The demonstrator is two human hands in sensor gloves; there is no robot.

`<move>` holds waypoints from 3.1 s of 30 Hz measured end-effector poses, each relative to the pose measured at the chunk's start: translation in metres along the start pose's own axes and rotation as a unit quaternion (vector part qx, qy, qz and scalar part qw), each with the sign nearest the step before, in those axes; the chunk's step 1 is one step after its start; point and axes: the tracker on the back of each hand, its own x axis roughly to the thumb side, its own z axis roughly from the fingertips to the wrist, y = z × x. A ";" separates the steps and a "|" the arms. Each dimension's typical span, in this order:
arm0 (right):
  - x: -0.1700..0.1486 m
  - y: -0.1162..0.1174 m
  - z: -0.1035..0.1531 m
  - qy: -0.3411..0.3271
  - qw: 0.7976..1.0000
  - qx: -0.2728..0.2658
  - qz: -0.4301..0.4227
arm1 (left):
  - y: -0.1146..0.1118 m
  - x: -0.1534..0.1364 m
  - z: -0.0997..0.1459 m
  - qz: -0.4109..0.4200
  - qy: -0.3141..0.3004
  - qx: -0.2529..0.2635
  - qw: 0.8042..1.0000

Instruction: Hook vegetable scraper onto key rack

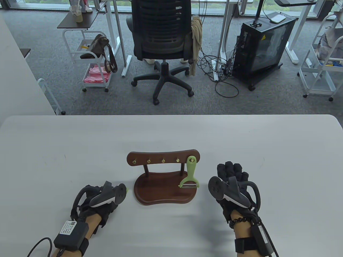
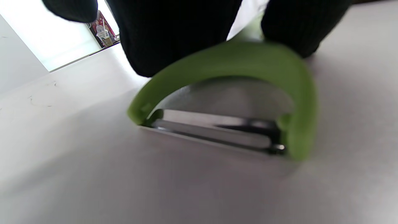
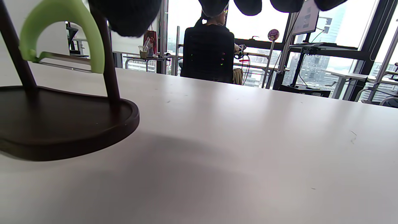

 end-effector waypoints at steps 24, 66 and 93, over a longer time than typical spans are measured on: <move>0.002 0.001 -0.001 -0.001 1.000 0.001 0.007 | 0.001 0.003 -0.002 0.024 -0.004 -0.007 1.000; -0.002 0.001 -0.001 -0.001 1.000 -0.017 -0.006 | 0.127 0.056 0.075 0.135 0.006 0.330 0.934; 0.001 0.002 -0.002 -0.009 1.000 -0.013 -0.008 | 0.110 0.068 0.047 0.099 0.058 0.322 0.940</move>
